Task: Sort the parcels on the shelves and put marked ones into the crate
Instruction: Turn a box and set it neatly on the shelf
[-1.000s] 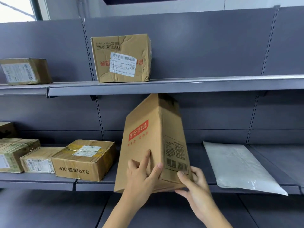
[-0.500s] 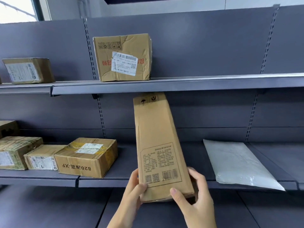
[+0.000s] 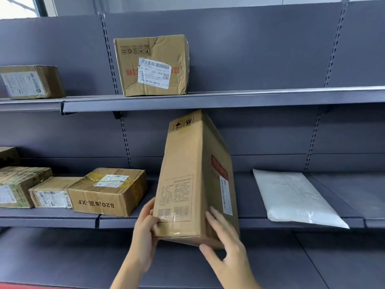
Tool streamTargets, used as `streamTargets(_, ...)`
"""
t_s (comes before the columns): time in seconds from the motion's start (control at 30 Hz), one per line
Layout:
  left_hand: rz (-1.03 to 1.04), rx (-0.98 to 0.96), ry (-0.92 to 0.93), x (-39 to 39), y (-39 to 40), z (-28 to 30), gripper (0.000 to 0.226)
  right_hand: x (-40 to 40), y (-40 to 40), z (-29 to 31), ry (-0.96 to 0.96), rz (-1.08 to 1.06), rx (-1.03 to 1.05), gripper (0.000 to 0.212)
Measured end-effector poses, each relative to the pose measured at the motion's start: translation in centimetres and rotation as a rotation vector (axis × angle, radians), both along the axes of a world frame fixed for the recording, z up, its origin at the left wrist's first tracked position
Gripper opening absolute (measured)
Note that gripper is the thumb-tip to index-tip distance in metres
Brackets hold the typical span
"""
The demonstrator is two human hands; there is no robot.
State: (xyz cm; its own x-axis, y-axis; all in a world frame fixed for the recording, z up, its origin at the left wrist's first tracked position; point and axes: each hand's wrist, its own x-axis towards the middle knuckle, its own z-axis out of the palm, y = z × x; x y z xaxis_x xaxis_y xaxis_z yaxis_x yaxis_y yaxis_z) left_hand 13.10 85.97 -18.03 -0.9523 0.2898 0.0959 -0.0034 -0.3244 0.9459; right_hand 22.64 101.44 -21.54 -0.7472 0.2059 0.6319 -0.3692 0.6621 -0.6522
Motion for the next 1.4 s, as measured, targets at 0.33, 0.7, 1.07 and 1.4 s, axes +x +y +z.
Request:
streamTargets(0.33, 0.189, -0.702, 0.25, -1.2, -2.3, 0.0, 0.111, -3.4, -0.8, -3.9, -0.133, -0.034, 0.097, 0.071)
streamTargets(0.7, 0.01, -0.368, 0.083, -3.1, -3.8, -1.3, 0.127, -4.7, 4.2, -5.0, -0.445, -0.162, -0.875, 0.069)
streamTargets(1.07, 0.01, -0.182, -0.178, -5.0, -0.9, -5.9, 0.035, -2.3, 6.9, -2.8, -0.233, -0.121, -0.814, 0.052)
streamTargets(1.4, 0.151, -0.08, -0.295, -6.0, 1.6, -7.6, 0.029, -2.7, 6.5, -4.4, -0.251, -0.194, -0.852, 0.056)
